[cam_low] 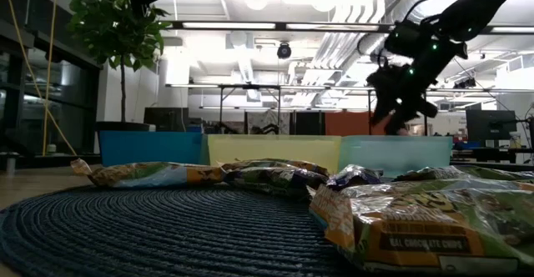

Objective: Pick and place Granola Bars by type
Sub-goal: Put the blue granola bar into the blue bin

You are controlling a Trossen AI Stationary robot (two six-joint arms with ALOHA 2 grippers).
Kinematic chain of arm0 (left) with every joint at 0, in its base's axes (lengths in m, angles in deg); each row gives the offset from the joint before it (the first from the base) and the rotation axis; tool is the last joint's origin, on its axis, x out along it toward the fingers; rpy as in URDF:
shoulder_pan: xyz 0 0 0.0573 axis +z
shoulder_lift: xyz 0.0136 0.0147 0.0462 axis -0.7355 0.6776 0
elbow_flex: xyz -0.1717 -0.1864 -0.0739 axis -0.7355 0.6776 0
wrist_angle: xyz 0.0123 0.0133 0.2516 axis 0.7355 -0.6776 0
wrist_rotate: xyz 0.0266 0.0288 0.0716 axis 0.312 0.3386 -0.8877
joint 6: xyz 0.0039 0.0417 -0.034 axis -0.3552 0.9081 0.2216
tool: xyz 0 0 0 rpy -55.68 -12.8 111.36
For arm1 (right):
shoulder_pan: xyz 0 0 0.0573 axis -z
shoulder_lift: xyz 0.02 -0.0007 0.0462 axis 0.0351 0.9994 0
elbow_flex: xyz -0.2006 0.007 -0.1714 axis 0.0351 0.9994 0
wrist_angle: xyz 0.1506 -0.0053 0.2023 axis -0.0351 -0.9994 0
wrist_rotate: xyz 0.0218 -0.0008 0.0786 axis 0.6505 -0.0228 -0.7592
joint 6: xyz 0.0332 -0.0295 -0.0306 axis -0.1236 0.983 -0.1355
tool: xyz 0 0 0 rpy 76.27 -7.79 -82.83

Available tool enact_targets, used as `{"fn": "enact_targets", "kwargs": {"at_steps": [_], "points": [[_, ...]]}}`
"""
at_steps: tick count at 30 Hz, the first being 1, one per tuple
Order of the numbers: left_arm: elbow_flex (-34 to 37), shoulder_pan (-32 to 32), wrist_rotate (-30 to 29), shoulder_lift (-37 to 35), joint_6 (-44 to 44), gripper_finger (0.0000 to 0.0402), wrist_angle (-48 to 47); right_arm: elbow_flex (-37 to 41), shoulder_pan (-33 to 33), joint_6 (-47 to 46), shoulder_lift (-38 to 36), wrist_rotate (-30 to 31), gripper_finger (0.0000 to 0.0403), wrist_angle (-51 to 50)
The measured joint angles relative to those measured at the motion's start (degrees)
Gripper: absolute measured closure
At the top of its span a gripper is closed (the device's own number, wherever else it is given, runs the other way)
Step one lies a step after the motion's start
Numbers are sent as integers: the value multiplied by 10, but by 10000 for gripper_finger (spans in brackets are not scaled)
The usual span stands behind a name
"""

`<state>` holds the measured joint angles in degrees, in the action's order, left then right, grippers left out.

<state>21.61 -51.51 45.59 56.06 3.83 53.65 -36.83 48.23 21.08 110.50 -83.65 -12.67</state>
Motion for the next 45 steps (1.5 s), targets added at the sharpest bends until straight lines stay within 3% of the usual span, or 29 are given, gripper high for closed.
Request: {"fn": "enact_targets", "kwargs": {"at_steps": [8, 17, 28, 36, 45], "points": [[0, 0, 0, 0, 0, 57, 0, 0, -2, -2, -67, -75, 199, 113], [0, 0, 0, 0, 1, 57, 0, 0, -43, -13, -150, -94, 199, 174], [0, 0, -4, 0, 5, 57, 0, 0, -186, -16, -217, -138, 199, 170], [0, 0, -5, 0, 5, 57, -1, 0, -301, -25, -221, -136, 199, 170], [0, 0, -5, 0, 5, 57, -1, 0, -411, -28, -221, -48, 199, 175]]}}
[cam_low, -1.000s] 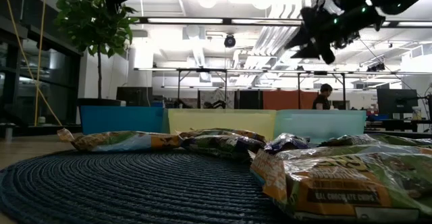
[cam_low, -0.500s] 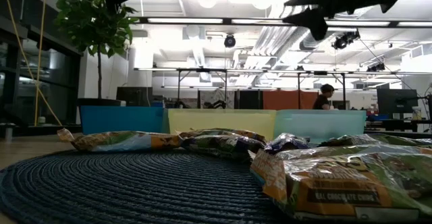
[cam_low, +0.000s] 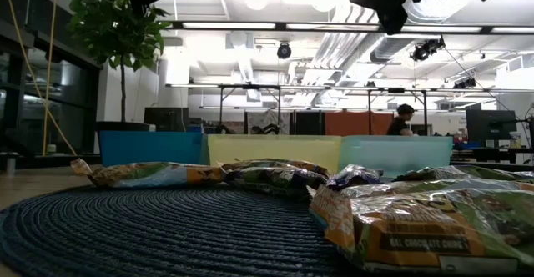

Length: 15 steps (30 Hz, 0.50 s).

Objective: Pick and place Granola Bars by type
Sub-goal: Put the blue granola bar into the blue bin

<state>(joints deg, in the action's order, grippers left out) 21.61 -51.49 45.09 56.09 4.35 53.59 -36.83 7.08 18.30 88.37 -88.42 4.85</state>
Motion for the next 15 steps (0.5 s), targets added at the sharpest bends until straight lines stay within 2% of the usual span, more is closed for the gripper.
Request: {"fn": "enact_targets", "kwargs": {"at_steps": [6, 9, 15], "points": [[0, 0, -1, 0, 0, 57, 0, -2, -63, 0, 0, 38, 199, -2], [0, 0, -2, 0, -3, 57, 0, -28, -92, 16, 4, 46, 199, -28], [0, 0, -8, 0, -1, 57, -7, -136, -147, 97, 34, 90, 199, -172]]}}
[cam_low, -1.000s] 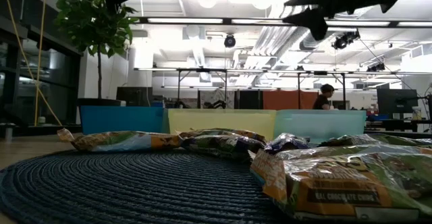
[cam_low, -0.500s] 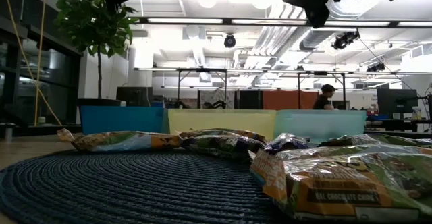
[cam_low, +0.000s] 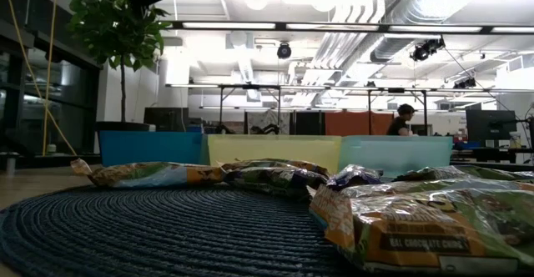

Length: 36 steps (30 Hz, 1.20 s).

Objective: Pick and place Granola Bars by type
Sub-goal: Put the blue granola bar into the blue bin

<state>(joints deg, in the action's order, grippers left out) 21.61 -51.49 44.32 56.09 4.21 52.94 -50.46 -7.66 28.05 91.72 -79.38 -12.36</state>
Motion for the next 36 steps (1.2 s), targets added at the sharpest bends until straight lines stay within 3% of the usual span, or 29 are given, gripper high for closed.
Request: {"fn": "enact_targets", "kwargs": {"at_steps": [11, 21, 28, 36], "points": [[0, 0, 10, 0, 13, 57, -7, -224, -79, 132, 177, 78, 199, -262], [0, 0, 17, 0, 12, 57, -8, -332, -135, 253, 394, 101, 199, -395], [0, 0, 34, 0, 10, 57, -8, -331, -158, 268, 490, 113, 199, -402], [0, 0, 43, 0, 9, 57, -8, -331, -171, 299, 540, 83, 199, -346]]}}
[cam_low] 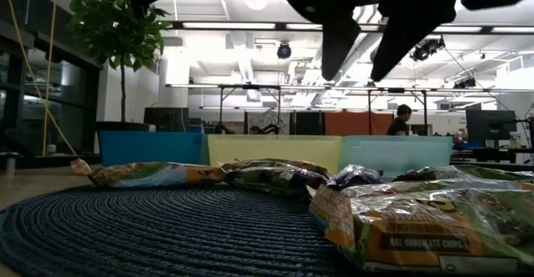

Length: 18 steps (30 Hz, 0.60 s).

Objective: Pick and place Granola Bars by type
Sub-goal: Put the blue granola bar into the blue bin

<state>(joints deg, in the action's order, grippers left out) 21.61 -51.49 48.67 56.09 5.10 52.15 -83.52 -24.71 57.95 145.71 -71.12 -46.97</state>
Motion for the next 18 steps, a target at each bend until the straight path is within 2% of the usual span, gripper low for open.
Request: {"fn": "enact_targets", "kwargs": {"at_steps": [5, 18], "points": [[0, 0, 0, 0, -3, 57, 1, 0, -5, 9, 16, -43, 199, 12], [0, 0, 3, 0, -3, 57, 1, 70, -3, 36, 24, -44, 199, 89]]}}
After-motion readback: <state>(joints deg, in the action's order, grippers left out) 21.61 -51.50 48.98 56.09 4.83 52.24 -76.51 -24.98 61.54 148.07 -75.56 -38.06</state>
